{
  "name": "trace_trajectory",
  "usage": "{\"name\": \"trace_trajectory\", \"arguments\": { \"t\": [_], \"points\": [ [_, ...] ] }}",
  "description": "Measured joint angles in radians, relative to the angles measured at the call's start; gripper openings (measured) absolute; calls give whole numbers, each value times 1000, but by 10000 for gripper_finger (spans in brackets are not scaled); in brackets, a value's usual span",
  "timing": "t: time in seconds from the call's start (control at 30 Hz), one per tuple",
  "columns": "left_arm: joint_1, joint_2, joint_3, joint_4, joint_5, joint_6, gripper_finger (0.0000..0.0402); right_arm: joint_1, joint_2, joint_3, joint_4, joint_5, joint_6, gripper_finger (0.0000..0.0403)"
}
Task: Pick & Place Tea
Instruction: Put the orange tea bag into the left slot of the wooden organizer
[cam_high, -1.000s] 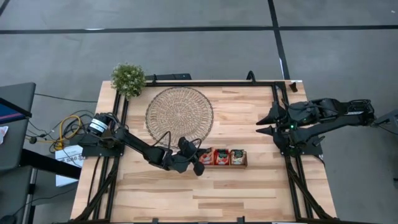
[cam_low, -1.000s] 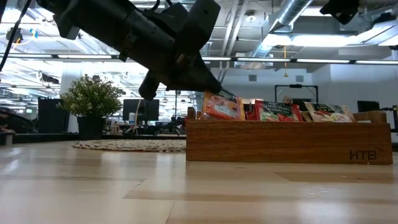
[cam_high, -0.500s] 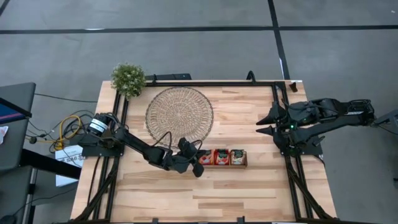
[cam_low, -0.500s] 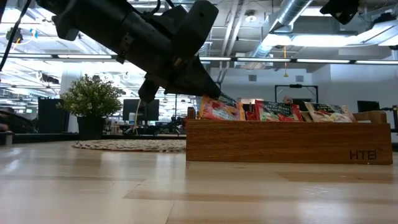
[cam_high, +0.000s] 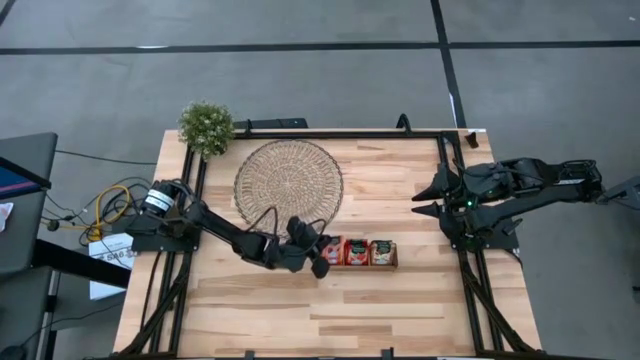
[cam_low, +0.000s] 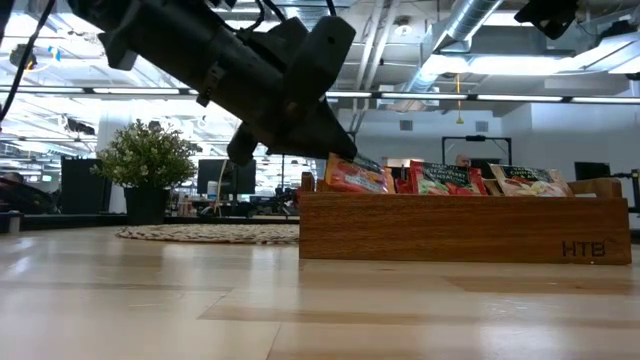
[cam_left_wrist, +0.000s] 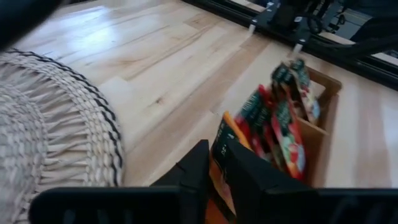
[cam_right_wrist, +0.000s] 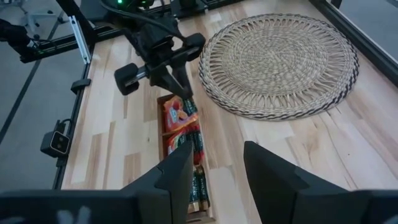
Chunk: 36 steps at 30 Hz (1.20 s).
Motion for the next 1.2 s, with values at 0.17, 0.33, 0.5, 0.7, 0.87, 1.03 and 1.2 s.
{"name": "trace_trajectory", "arguments": {
  "t": [0.17, 0.33, 0.5, 0.7, 0.87, 1.03, 1.2],
  "points": [
    [15, -1, 0, -24, 6, 2, 64, 0, 0, 0, 0, 0, 0, 138],
    [15, -1, 0, -43, 47, 2, 87, 0, 0, 0, 0, -1, -1, 137],
    [15, -1, 0, -43, 50, 1, 113, 0, 0, 0, 0, -1, -3, 139],
    [16, -5, 0, -37, 50, 11, 142, 0, 0, 0, 0, -2, -3, 141],
    [16, -63, 7, -27, 52, 26, 148, 0, 0, 0, 0, -4, -2, 137],
    [16, -88, 8, -19, 178, 25, 149, 0, 0, 0, 0, -4, -2, 139],
    [31, -84, 8, -44, 289, 28, 149, 0, 0, 0, 0, -4, -2, 137]
  ]
}}
